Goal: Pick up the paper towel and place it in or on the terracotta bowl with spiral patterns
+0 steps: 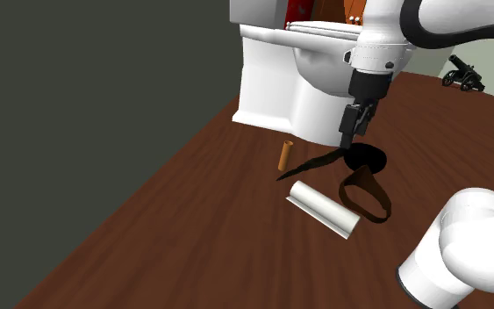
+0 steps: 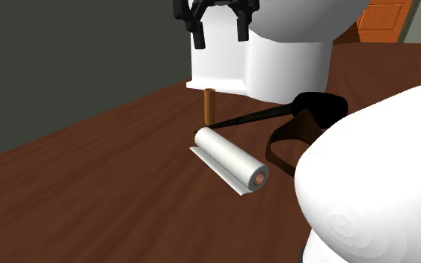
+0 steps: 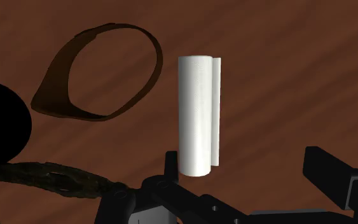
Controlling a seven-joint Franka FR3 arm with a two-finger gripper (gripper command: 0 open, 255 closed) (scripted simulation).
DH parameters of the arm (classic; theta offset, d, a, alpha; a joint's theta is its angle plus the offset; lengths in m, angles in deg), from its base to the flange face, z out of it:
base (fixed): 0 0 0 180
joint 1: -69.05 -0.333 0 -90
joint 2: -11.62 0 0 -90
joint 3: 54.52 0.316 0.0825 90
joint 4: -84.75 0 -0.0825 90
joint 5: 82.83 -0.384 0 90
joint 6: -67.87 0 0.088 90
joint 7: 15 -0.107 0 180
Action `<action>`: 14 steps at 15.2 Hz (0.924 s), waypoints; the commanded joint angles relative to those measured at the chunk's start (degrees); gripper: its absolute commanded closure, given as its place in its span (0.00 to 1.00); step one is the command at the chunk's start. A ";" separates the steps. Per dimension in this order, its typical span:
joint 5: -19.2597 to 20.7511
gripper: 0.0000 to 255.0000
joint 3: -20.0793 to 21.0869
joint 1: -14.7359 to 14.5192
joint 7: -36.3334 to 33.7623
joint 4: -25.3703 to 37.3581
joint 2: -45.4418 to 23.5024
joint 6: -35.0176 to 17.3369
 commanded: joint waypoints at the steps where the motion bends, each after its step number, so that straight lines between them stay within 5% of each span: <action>1: 0.00 0.00 0.00 0.00 0.00 0.00 0.00 0.00; 14: 0.55 0.00 -4.75 1.36 2.69 -25.32 -0.72 -30.41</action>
